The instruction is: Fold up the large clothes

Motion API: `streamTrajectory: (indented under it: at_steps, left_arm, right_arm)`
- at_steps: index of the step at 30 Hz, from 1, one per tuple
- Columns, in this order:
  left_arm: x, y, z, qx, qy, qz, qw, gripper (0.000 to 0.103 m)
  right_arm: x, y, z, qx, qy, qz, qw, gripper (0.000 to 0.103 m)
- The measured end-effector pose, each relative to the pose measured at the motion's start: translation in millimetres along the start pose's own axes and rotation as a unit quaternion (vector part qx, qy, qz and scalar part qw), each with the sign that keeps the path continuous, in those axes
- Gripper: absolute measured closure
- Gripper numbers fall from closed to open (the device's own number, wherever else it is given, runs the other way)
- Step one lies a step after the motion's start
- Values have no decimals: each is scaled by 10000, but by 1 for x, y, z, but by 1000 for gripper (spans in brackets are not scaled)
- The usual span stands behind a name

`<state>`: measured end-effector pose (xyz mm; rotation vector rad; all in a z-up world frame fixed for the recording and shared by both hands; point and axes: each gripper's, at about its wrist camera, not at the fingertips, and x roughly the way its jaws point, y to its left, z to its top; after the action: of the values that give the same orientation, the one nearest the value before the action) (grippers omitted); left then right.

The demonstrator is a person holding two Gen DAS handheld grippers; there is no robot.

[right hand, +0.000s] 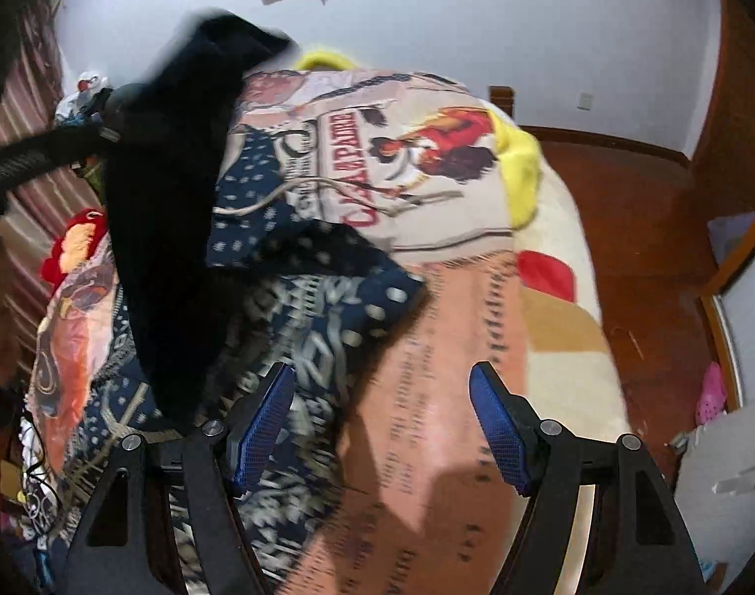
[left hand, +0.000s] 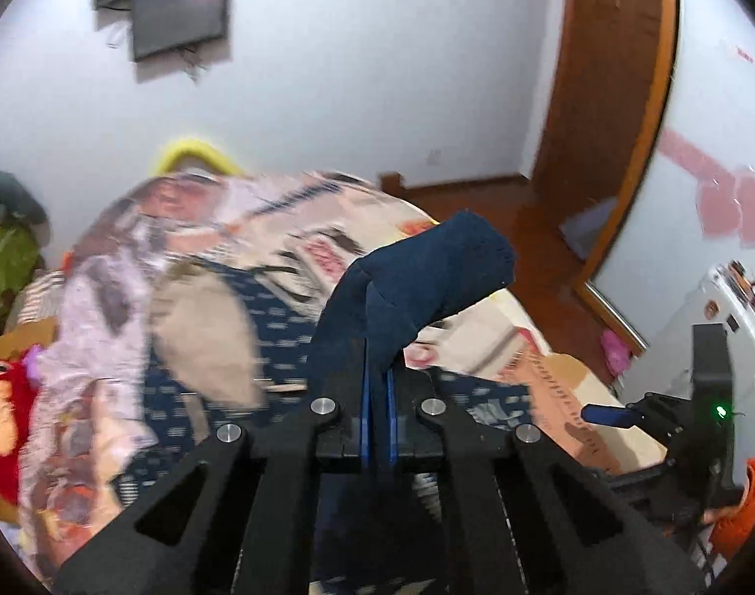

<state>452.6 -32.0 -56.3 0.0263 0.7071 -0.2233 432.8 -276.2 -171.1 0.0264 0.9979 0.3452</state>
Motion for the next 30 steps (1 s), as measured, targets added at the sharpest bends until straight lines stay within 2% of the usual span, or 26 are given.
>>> streamTrajectory:
  at_steps: [4,10,13,17,23,26,30]
  left_arm:
    - [-25,52,-19,-144,-38,486,9987,98]
    - [-13,130,-83,-610,594,944,9919,99]
    - [1,162,-125,-984,1035,868,9859,98]
    - [25,192,-173,-1386,1601,813,9739,98]
    - [41,208,-218,-1665,1912,611,9654,98]
    - [45,212,-231,-1796,2151,522,9585,90]
    - [34,222,-240,-1945,2157,606,9550,72]
  right_arm:
    - [21,15,6,0,224,54,9997,31]
    - [55,26,3,58,662,-31,9978,31]
    - [69,29,0,76,831,-145,9964,31]
    - [76,40,-2,-186,853,-360,9955,23]
    - [85,58,-7,-630,897,-635,9919,15]
    - [89,62,-8,-779,892,-752,9901,13]
    - [90,62,-7,-772,898,-754,9901,13]
